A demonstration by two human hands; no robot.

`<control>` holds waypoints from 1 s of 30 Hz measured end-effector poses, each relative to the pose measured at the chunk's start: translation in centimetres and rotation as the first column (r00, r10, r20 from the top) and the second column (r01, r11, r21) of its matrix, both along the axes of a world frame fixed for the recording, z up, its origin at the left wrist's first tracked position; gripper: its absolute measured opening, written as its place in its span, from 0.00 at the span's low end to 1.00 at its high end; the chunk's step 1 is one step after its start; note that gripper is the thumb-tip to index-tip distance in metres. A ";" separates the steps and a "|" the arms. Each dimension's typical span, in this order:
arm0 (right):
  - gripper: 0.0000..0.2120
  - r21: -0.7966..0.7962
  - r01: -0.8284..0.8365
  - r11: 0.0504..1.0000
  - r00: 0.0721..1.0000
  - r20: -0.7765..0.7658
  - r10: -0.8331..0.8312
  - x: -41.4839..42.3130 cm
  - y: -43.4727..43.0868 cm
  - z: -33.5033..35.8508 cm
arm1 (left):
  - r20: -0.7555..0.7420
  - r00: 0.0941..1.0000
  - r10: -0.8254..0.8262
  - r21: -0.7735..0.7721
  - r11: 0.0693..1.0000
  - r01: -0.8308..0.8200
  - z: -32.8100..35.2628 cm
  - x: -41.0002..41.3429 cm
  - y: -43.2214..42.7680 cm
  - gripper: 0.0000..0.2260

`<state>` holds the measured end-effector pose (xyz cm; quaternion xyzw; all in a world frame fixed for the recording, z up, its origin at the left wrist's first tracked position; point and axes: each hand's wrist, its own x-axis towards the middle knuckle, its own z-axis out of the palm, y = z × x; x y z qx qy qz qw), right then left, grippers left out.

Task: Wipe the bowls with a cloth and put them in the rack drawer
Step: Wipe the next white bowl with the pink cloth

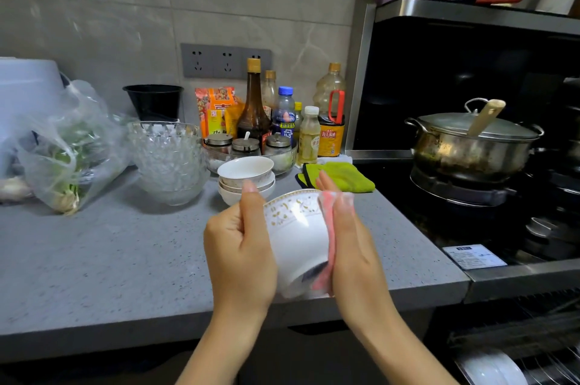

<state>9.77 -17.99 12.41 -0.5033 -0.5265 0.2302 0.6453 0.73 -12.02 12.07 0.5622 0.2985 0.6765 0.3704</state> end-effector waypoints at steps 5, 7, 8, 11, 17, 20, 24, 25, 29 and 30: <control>0.24 0.248 0.182 0.952 0.743 0.599 -0.298 -1.2 1.1 -1.1 | -0.180 0.981 0.076 0.098 0.993 -0.059 -0.2 0.2 -0.1 0.31; 0.23 0.169 0.148 0.974 0.861 0.463 -0.211 -0.9 1.2 0.1 | -0.181 0.981 0.072 0.125 0.991 -0.050 -0.4 -0.1 -0.1 0.29; 0.21 0.114 0.101 0.988 0.933 0.334 -0.134 -0.5 1.2 0.5 | -0.163 0.986 0.042 0.120 0.993 -0.023 -0.3 -0.5 -0.1 0.28; 0.20 -0.130 -0.014 0.991 0.998 0.062 0.022 0.9 0.9 1.0 | -0.047 0.990 -0.135 0.054 0.989 0.138 0.2 -1.4 -0.1 0.33; 0.30 -0.129 0.039 0.991 0.996 -0.078 -0.049 0.8 0.4 2.0 | 0.171 0.913 -0.371 -0.094 0.916 0.390 -0.2 -1.9 0.8 0.22; 0.33 -0.087 0.043 0.995 0.998 -0.031 -0.046 1.1 0.6 2.0 | 0.086 0.917 -0.389 -0.082 0.915 0.396 -0.8 -1.9 1.2 0.25; 0.31 -0.075 0.100 0.992 0.986 0.139 -0.089 1.9 1.0 2.2 | -0.274 0.924 -0.267 0.089 0.950 0.301 0.2 -2.4 1.5 0.28; 0.30 -0.060 0.134 0.989 0.968 0.224 -0.118 1.8 1.0 2.3 | -0.343 0.912 -0.226 0.139 0.948 0.287 0.7 -2.4 1.6 0.27; 0.29 0.007 0.223 0.975 0.893 0.399 -0.208 1.4 1.2 1.8 | -0.590 0.801 0.100 0.320 0.940 0.118 1.5 -1.3 0.8 0.26; 0.28 0.021 0.237 0.971 0.886 0.405 -0.225 1.3 1.2 1.5 | -0.589 0.797 0.130 0.346 0.932 0.104 1.5 -1.0 0.6 0.26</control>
